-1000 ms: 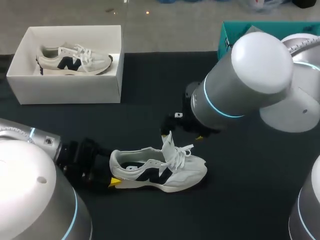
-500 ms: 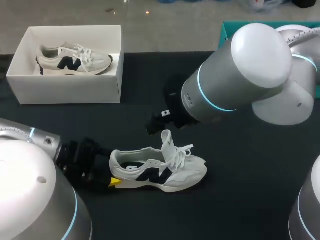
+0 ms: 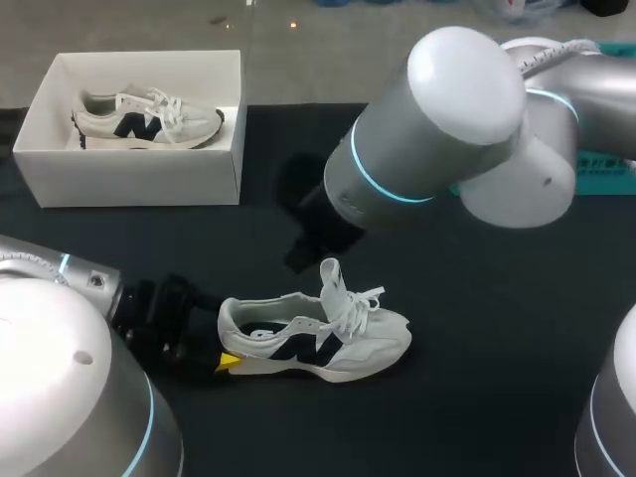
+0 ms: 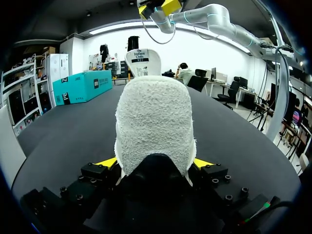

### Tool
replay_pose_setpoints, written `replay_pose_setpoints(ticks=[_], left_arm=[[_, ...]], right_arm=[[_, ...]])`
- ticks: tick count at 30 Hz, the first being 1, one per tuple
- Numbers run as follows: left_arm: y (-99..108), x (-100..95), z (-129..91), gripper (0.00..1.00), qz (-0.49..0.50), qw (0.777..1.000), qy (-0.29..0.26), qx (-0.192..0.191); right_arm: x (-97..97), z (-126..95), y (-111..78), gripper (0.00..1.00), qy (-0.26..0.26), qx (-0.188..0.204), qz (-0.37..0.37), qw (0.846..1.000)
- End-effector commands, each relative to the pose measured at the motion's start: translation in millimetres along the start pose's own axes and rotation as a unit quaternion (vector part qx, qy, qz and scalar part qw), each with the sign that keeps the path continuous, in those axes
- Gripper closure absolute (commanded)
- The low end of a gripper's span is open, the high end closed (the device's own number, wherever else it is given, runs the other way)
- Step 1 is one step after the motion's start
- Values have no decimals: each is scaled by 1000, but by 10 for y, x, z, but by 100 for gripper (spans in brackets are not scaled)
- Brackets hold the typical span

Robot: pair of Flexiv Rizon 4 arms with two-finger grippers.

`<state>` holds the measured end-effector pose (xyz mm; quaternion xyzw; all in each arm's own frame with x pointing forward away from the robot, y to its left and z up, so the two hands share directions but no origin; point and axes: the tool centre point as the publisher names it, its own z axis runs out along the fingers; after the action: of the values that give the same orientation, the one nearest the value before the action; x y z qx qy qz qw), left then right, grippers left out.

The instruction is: Take the shoe out of the shoebox, open the shoe tongue, remove and reinsert the insole, then place the shoe into the shoebox

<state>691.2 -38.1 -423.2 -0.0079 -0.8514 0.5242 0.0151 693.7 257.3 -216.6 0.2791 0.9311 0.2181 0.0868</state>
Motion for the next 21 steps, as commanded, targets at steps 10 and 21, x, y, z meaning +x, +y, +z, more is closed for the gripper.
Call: replay_pose_setpoints(ticks=[10,21], left_arm=[[9,7,-12,100,0,1000,0,-1],[9,7,-12,100,0,1000,0,-1]], right_arm=[[41,39,98,100,-6,30,-69,997],[-16,471,85,100,-48,89,-152,983]])
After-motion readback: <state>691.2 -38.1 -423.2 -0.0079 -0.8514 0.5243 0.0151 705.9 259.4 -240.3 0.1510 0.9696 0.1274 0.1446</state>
